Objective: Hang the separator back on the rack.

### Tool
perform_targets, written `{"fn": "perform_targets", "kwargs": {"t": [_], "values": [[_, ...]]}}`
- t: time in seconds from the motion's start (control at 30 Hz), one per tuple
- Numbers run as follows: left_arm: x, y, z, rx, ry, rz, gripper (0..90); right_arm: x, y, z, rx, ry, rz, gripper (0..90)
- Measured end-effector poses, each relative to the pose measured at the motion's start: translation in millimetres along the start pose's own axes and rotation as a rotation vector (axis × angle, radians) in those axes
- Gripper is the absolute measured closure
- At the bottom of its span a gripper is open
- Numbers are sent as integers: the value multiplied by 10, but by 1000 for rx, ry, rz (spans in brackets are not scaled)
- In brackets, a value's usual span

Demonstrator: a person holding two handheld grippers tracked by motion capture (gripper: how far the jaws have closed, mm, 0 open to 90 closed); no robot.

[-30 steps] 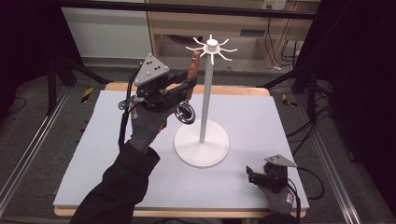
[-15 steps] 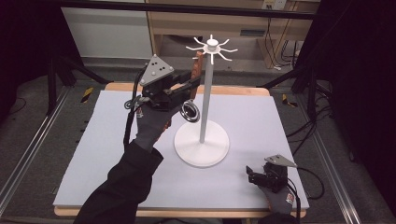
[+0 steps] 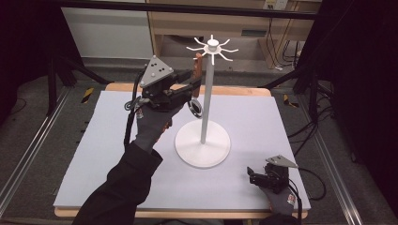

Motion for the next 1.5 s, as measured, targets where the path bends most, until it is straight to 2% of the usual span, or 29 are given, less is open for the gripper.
{"fn": "perform_targets", "kwargs": {"t": [0.17, 0.3, 0.43, 0.5, 0.63, 0.73, 0.77, 0.8, 0.97, 1.03, 1.13, 1.17, 1.23, 1.3, 1.5], "values": [[-43, -35, 66, -13, 4, -25, 503, -1, 1, 0, 0, -2, 0, 110], [-78, -93, 125, -33, 3, -28, 468, -3, 1, -2, 0, -2, -5, 110], [-151, -227, 239, -52, 2, -43, 449, 0, -1, -4, -2, -4, -4, 110], [-184, -295, 281, -61, 4, -37, 444, -1, 0, -5, -1, -2, -10, 110], [-290, -421, 336, -65, 13, -71, 435, 0, -4, -4, -3, -2, -11, 108], [-335, -553, 384, -79, 13, -43, 432, 6, -5, -6, -5, -6, -10, 105], [-335, -553, 384, -79, 13, -43, 429, 7, -5, -6, -6, -6, -11, 104], [-369, -645, 407, -91, 15, -41, 426, 4, -4, -5, -4, -5, -14, 104], [-476, -876, 463, -133, 35, -42, 405, 11, -7, -5, -1, -13, -14, 101], [-520, -977, 495, -156, 41, -21, 404, 10, -9, -5, -1, -13, -18, 100], [-595, -1133, 528, -192, 61, -20, 401, 6, -8, -5, -3, -14, -22, 99], [-595, -1133, 528, -192, 61, -20, 400, 6, -9, -6, -3, -15, -22, 99], [-683, -1300, 574, -234, 81, -23, 398, 8, -10, -4, -2, -16, -19, 99], [-747, -1411, 606, -246, 88, -1, 396, 11, -11, -4, -2, -14, -19, 97], [-946, -1704, 708, -301, 128, 29, 394, 15, -14, -5, -3, -21, -22, 96]]}}
Point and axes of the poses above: each handheld gripper's, and its own axes: z roughly backward along the jaws, y roughly out of its top, x roughly to its right, the point moved 2 cm from there along -z, roughly forward along the jaws, and after that the axes turned 8 degrees about z, right-handed, at the moved point
